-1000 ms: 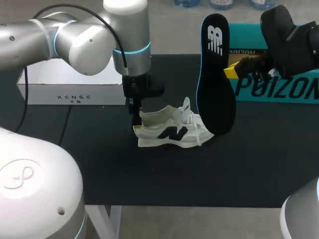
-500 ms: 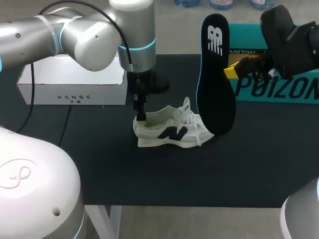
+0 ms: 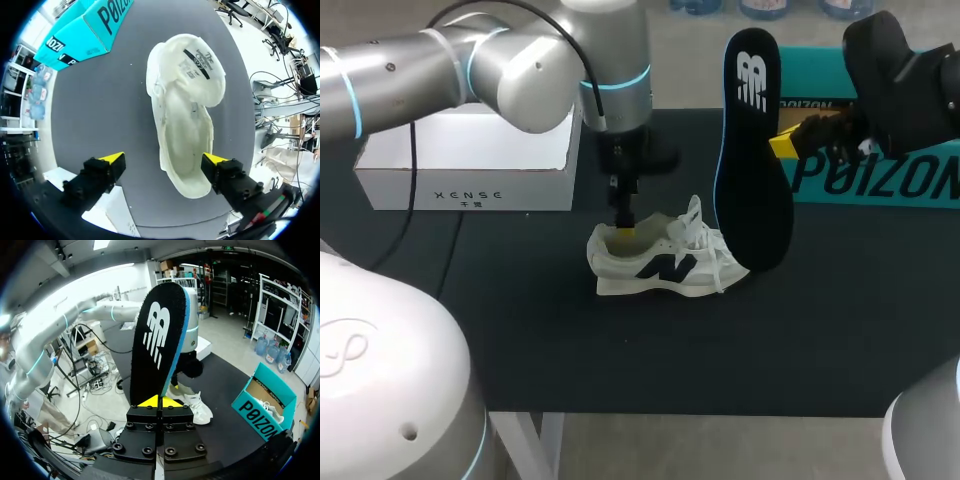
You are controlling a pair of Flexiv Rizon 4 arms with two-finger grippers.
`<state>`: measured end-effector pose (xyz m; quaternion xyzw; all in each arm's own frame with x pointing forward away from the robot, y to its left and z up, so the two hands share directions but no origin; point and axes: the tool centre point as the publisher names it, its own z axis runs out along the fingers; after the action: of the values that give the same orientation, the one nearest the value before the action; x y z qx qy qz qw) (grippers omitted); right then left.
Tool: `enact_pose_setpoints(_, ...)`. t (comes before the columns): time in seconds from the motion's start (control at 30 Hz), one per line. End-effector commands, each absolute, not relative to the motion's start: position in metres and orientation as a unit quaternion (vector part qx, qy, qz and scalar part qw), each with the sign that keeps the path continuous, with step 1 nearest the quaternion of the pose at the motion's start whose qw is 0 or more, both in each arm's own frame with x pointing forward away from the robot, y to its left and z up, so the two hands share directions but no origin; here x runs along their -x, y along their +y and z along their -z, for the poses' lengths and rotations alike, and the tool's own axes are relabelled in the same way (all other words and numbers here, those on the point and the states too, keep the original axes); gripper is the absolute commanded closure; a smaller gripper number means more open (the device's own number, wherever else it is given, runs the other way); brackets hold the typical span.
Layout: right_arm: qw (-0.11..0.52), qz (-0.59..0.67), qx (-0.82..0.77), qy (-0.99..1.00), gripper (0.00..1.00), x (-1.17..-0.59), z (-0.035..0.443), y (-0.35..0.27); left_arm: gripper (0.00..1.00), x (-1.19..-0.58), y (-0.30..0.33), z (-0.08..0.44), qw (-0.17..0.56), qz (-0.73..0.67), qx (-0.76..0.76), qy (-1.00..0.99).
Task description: Take the shoe out of the shoebox, open the shoe tongue, remove and reinsert the insole, then place the shoe into the shoebox
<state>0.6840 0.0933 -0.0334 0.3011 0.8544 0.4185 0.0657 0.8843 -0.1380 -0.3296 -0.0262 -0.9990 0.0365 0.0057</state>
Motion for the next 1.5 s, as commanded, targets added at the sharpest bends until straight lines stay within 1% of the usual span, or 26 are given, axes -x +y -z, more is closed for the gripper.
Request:
enact_pose_setpoints(0.03, 0.064, -0.416, -0.301, 0.856, 1.00, -0.689, 0.033, 0.097, 0.00, -0.898, -0.153, 0.341, 0.017, -0.041, 0.029, -0.999)
enact_pose_setpoints(0.5, 0.064, -0.416, -0.301, 0.856, 1.00, -0.689, 0.033, 0.097, 0.00, -0.912, -0.185, 0.365, 0.022, -0.070, 0.044, -0.996)
enact_pose_setpoints(0.57, 0.064, -0.416, -0.301, 0.856, 1.00, -0.689, 0.033, 0.097, 0.03, -0.912, -0.189, 0.367, 0.024, -0.072, 0.045, -0.996)
enact_pose_setpoints(0.6, 0.064, -0.416, -0.301, 0.856, 1.00, -0.689, 0.033, 0.097, 0.06, -0.911, -0.191, 0.368, 0.027, -0.073, 0.045, -0.996)
enact_pose_setpoints(0.83, 0.064, -0.416, -0.301, 0.856, 1.00, -0.689, 0.033, 0.097, 0.15, -0.903, -0.198, 0.371, 0.031, -0.081, 0.053, -0.995)
enact_pose_setpoints(0.87, 0.064, -0.416, -0.301, 0.856, 1.00, -0.689, 0.033, 0.097, 0.23, -0.902, -0.199, 0.371, 0.031, -0.081, 0.053, -0.995)
enact_pose_setpoints(0.9, 0.064, -0.416, -0.301, 0.856, 1.00, -0.689, 0.033, 0.097, 0.39, -0.901, -0.199, 0.372, 0.033, -0.082, 0.052, -0.995)
enact_pose_setpoints(0.93, 0.064, -0.416, -0.301, 0.856, 1.00, -0.689, 0.033, 0.097, 0.50, -0.899, -0.199, 0.373, 0.035, -0.087, 0.050, -0.994)
enact_pose_setpoints(0.97, 0.064, -0.416, -0.301, 0.856, 1.00, -0.689, 0.033, 0.097, 0.57, -0.897, -0.199, 0.373, 0.035, -0.088, 0.051, -0.994)
enact_pose_setpoints(1.0, 0.064, -0.416, -0.301, 0.856, 1.00, -0.689, 0.033, 0.097, 0.67, -0.896, -0.199, 0.373, 0.036, -0.088, 0.048, -0.994)
enact_pose_setpoints(1.03, 0.064, -0.416, -0.301, 0.856, 1.00, -0.689, 0.033, 0.097, 0.80, -0.894, -0.199, 0.374, 0.038, -0.090, 0.046, -0.994)
enact_pose_setpoints(1.07, 0.064, -0.416, -0.301, 0.856, 1.00, -0.689, 0.033, 0.097, 0.97, -0.893, -0.199, 0.375, 0.039, -0.090, 0.046, -0.994)
enact_pose_setpoints(1.1, 0.064, -0.416, -0.301, 0.856, 1.00, -0.689, 0.033, 0.097, 1.00, -0.892, -0.199, 0.376, 0.040, -0.090, 0.044, -0.994)
enact_pose_setpoints(1.5, 0.064, -0.416, -0.301, 0.856, 1.00, -0.689, 0.033, 0.097, 1.00, -0.881, -0.199, 0.370, 0.044, -0.080, 0.052, -0.994)
